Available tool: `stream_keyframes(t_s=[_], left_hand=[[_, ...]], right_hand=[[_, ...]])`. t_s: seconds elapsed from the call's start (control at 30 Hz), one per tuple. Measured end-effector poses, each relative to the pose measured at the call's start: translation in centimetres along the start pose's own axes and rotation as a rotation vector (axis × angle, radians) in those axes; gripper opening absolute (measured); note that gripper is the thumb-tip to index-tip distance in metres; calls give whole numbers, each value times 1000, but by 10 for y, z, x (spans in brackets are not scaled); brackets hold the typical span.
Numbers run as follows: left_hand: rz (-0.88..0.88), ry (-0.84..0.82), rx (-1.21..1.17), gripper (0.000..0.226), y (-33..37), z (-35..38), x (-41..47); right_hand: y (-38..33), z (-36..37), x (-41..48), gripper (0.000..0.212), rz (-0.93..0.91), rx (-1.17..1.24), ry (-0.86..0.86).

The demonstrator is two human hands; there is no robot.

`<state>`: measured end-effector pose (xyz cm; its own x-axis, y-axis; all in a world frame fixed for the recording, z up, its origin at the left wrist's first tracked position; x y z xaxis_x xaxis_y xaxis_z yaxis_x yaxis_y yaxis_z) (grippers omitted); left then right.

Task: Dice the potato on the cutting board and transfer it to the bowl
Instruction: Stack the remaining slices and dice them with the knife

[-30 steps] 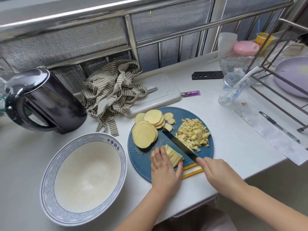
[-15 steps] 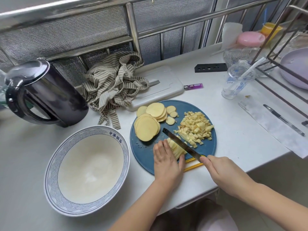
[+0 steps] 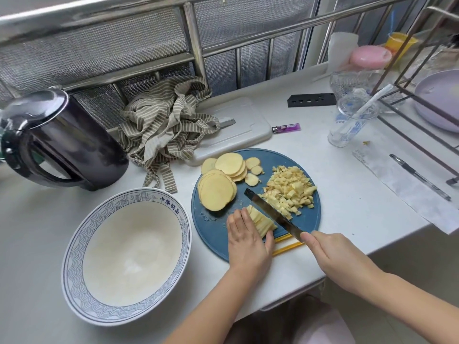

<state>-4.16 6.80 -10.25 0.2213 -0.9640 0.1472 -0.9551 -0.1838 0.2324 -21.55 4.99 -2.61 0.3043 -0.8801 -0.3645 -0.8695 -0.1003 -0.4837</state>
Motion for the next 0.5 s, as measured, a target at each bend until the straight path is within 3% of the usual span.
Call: stream_keyframes(t_s=[0.5], left_hand=[[28, -16, 50, 75, 2, -2, 0]], right_hand=[[4, 9, 5, 44, -30, -21, -3]])
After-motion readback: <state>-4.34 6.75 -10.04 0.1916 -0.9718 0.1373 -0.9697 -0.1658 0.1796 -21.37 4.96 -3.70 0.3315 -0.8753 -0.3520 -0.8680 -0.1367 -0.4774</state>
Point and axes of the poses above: each hand's wrist, its own x-axis towards the middle knuckle, its own z-axis out of the palm, y = z × x, the point moved 2 cm from there along x, towards the middle knuckle, and after that the axes turned 5 degrees about z, right-handed, at the moved point
